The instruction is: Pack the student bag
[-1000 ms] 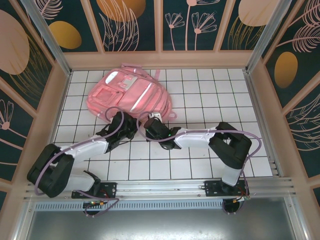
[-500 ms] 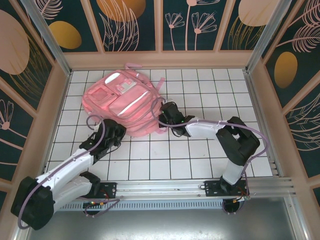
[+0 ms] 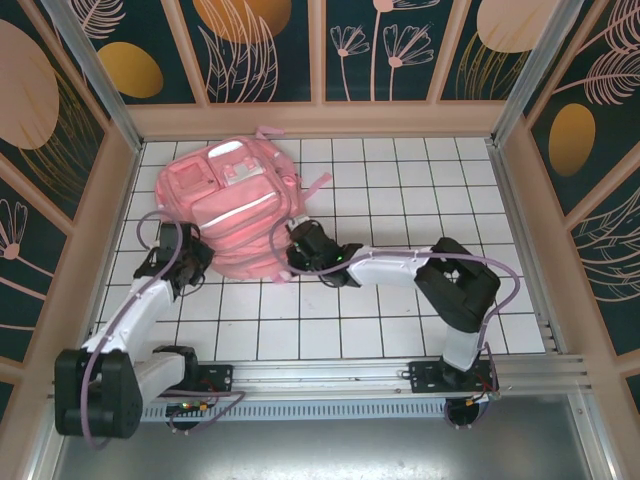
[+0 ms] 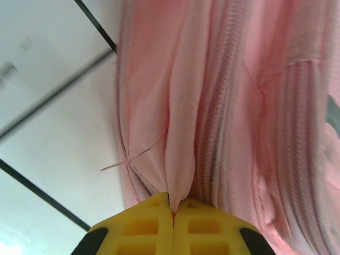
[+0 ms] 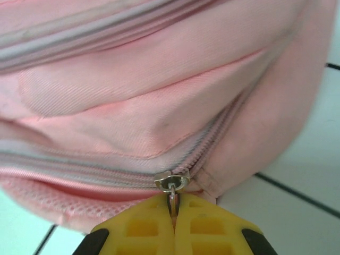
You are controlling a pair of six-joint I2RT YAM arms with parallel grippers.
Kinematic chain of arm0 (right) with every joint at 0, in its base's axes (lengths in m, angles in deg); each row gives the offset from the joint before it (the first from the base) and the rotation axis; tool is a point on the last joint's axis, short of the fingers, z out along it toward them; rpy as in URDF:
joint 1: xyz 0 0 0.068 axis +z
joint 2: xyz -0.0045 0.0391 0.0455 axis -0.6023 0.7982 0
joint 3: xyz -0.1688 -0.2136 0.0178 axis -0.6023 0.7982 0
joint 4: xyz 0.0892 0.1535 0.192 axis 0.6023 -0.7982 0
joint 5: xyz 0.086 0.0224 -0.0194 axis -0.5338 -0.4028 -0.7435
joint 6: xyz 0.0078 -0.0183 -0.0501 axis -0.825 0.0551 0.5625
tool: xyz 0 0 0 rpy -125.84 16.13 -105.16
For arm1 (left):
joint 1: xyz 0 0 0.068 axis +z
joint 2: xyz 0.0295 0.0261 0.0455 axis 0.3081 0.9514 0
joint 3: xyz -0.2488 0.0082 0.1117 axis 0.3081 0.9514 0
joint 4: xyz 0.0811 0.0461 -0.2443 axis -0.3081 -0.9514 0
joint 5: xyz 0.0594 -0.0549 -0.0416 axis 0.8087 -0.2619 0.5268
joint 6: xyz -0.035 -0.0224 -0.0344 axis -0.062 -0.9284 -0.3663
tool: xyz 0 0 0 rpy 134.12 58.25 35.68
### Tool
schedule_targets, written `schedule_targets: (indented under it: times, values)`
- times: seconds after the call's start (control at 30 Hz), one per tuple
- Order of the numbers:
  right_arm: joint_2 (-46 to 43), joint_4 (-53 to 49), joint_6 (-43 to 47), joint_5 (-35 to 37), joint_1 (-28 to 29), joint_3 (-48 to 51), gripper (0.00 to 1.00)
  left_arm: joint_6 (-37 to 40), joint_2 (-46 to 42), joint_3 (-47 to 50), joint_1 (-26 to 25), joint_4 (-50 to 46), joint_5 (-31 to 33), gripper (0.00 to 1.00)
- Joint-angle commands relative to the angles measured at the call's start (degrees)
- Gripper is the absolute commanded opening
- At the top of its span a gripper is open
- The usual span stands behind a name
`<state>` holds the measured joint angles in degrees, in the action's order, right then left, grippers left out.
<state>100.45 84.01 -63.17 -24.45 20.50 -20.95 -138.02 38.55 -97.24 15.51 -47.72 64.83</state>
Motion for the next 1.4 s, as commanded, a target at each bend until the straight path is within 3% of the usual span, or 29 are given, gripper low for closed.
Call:
schedule_targets:
  times: [0.0,0.27,0.47,0.53,0.7,0.83,0.97,1.27,1.33,1.37]
  values:
    - [2.83,-2.15,-3.42,0.0,5.18,-2.96,0.0,7.48,5.62,-3.83,3.94,1.12,4.06,0.0]
    - [11.39,-3.82,-1.95,-2.99,10.44,-14.73,0.0,13.65,17.66,-13.17,6.66,3.94,1.68,0.02]
    - [13.75,-3.52,-1.97,-3.63,9.4,-17.29,0.0,13.1,15.08,-13.27,6.7,1.2,-1.56,0.55]
    - [13.65,-3.12,-2.41,-3.46,8.99,-16.85,0.0,11.42,12.12,-11.18,6.74,0.22,-3.9,0.6]
    - [13.17,-1.74,-3.23,-4.24,7.77,-15.64,0.0,2.01,2.63,-1.49,6.35,3.28,-13.5,0.6]
    - [13.3,-1.36,-3.23,-4.54,7.42,-15.73,0.0,-7.2,-3.78,5.42,3.28,8.42,-17.16,0.58]
    - [13.44,-1.07,-3.23,-5.22,7.24,-15.84,0.0,-14.12,-5.29,8.85,-2.09,15.58,-17.08,0.58]
    - [13.24,-1.22,-3.23,-5.99,7.64,-15.76,0.0,-18.1,-0.39,10.6,-6.19,23.8,-13.06,0.56]
    - [13.12,-1.42,-3.31,-5.82,7.76,-15.9,0.0,-18.05,0.66,10.53,-6.81,25.45,-11.64,0.51]
    - [12.95,-1.46,-3.48,-5.38,7.85,-15.67,0.0,-18.03,1.2,10.57,-7.11,25.75,-10.73,0.43]
